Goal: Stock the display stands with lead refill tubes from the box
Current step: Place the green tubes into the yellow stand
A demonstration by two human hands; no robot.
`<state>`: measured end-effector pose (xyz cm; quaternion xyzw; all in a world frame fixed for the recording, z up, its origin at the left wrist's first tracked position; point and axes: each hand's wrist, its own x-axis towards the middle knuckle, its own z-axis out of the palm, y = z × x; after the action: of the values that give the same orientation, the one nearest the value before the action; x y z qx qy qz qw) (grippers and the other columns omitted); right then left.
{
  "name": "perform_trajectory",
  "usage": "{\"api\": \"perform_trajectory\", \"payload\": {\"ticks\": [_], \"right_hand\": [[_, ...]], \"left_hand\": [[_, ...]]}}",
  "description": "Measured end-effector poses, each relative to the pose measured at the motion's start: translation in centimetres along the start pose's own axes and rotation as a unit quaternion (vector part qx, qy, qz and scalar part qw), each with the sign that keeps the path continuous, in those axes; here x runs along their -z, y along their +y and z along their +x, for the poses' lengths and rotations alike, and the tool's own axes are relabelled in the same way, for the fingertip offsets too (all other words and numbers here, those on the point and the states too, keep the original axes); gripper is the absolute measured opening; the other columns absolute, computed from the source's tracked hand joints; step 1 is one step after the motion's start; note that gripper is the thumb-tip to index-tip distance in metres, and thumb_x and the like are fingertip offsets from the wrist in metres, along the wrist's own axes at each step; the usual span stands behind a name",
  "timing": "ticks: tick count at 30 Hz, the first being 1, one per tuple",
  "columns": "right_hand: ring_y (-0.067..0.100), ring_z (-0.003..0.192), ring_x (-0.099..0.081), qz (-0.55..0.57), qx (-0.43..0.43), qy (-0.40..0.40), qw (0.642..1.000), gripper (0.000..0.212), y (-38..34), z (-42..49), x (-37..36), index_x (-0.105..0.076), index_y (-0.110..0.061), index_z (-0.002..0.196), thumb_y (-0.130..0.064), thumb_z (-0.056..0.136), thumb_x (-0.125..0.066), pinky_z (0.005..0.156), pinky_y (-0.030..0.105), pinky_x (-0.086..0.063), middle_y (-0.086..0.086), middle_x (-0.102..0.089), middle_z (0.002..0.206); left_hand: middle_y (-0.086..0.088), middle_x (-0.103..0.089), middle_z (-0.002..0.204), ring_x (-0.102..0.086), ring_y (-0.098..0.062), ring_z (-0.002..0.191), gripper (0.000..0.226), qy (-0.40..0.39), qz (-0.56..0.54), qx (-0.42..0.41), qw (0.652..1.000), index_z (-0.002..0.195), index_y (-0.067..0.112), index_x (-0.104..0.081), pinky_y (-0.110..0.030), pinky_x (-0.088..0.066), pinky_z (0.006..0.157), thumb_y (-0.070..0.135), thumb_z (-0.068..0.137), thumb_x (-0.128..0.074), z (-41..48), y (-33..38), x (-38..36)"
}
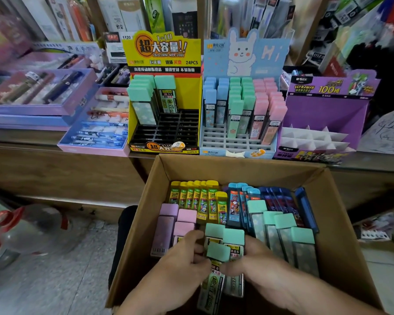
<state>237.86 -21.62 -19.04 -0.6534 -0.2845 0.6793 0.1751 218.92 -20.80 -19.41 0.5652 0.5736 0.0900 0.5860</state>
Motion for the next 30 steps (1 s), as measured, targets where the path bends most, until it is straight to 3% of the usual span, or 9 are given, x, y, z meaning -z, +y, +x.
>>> {"api": "perform_trajectory", "payload": {"ticks": [2, 6, 8, 12, 15, 18, 21, 24, 30], "right_hand": [[0.021, 0.106, -0.072, 0.000, 0.003, 0.003, 1.000, 0.056, 0.1, 0.0, 0.0, -0.070, -0.020, 0.116, 0.017, 0.075, -0.078, 0.097, 0.036, -0.056, 0.000, -0.081, 0.102], [0.020, 0.107, -0.073, 0.017, 0.013, -0.010, 1.000, 0.054, 0.1, -0.2, 0.1, -0.072, -0.019, 0.116, 0.017, 0.076, -0.077, 0.100, 0.036, -0.054, 0.000, -0.081, 0.103], [0.020, 0.108, -0.073, 0.027, 0.020, -0.011, 0.999, 0.052, -0.1, -0.4, 0.2, -0.073, -0.018, 0.115, 0.016, 0.077, -0.077, 0.101, 0.036, -0.054, 0.000, -0.081, 0.103], [0.019, 0.102, -0.075, 0.072, 0.043, -0.026, 0.996, 0.045, -0.9, -1.1, 0.7, -0.076, -0.014, 0.112, 0.018, 0.081, -0.072, 0.085, 0.027, -0.054, 0.004, -0.081, 0.105], [0.023, 0.108, -0.074, 0.101, 0.065, -0.048, 0.992, 0.047, -1.7, -1.7, 1.0, -0.073, -0.010, 0.119, 0.020, 0.084, -0.067, 0.098, 0.035, -0.055, 0.009, -0.079, 0.112], [0.028, 0.115, -0.071, 0.124, 0.074, -0.070, 0.987, 0.048, -2.2, -2.1, 1.0, -0.071, -0.008, 0.125, 0.018, 0.085, -0.068, 0.111, 0.048, -0.047, 0.012, -0.077, 0.117], [0.025, 0.115, -0.072, 0.130, 0.095, -0.094, 0.982, 0.046, -2.9, -2.5, 0.7, -0.070, -0.010, 0.126, 0.013, 0.087, -0.069, 0.108, 0.044, -0.049, 0.011, -0.077, 0.118], [0.022, 0.115, -0.072, 0.149, 0.118, -0.118, 0.975, 0.042, -3.9, -2.8, 0.4, -0.069, -0.013, 0.128, 0.007, 0.090, -0.068, 0.101, 0.039, -0.052, 0.009, -0.076, 0.121], [0.030, 0.109, -0.074, 0.225, 0.157, -0.085, 0.958, 0.029, -7.0, -3.1, 0.4, -0.069, -0.003, 0.122, -0.014, 0.096, -0.062, 0.094, 0.048, -0.059, 0.016, -0.076, 0.116]], "left_hand": [[0.043, -0.061, 0.103, -0.065, 0.012, 0.092, 0.046, 0.003, 0.000, 0.001, 1.000, 0.099, 0.077, -0.044, -0.005, -0.047, 0.070, 0.050, 0.064, -0.055, 0.0, -0.2, -0.1], [0.016, -0.067, 0.102, -0.066, 0.006, 0.088, 0.054, 0.024, -0.001, 0.007, 1.000, 0.119, 0.050, -0.046, -0.015, -0.053, 0.079, 0.042, 0.067, -0.061, -0.2, -0.3, -0.3], [0.013, -0.065, 0.102, -0.064, 0.003, 0.087, 0.047, 0.036, 0.009, -0.002, 0.999, 0.113, 0.051, -0.048, -0.019, -0.055, 0.081, 0.034, 0.072, -0.064, -0.3, 0.0, -0.2], [0.015, -0.070, 0.108, -0.065, 0.004, 0.096, 0.042, 0.024, 0.005, -0.037, 0.999, 0.121, 0.047, -0.060, -0.022, -0.054, 0.084, 0.029, 0.084, -0.068, -0.6, 0.8, 0.5], [0.022, -0.071, 0.115, -0.065, 0.004, 0.108, 0.035, -0.003, -0.049, -0.037, 0.998, 0.120, 0.046, -0.063, -0.022, -0.052, 0.093, 0.033, 0.087, -0.067, -1.0, 1.4, 0.9], [0.019, -0.071, 0.121, -0.063, -0.002, 0.118, 0.040, -0.012, -0.097, -0.023, 0.995, 0.125, 0.042, -0.062, -0.037, -0.048, 0.107, 0.038, 0.086, -0.071, -1.1, 1.8, 0.8], [0.012, -0.067, 0.132, -0.059, -0.008, 0.127, 0.051, -0.045, -0.146, -0.046, 0.987, 0.138, 0.036, -0.054, -0.042, -0.042, 0.112, 0.031, 0.090, -0.071, -1.2, 2.3, 0.7], [0.004, -0.066, 0.135, -0.061, -0.018, 0.127, 0.054, -0.049, -0.199, -0.056, 0.977, 0.140, 0.033, -0.053, -0.049, -0.044, 0.111, 0.029, 0.090, -0.072, -1.2, 2.5, 1.1], [0.000, -0.073, 0.124, -0.070, -0.025, 0.113, 0.034, 0.013, -0.243, -0.084, 0.966, 0.123, 0.039, -0.067, -0.054, -0.051, 0.101, 0.041, 0.089, -0.071, -1.5, 2.3, 3.0]]}}
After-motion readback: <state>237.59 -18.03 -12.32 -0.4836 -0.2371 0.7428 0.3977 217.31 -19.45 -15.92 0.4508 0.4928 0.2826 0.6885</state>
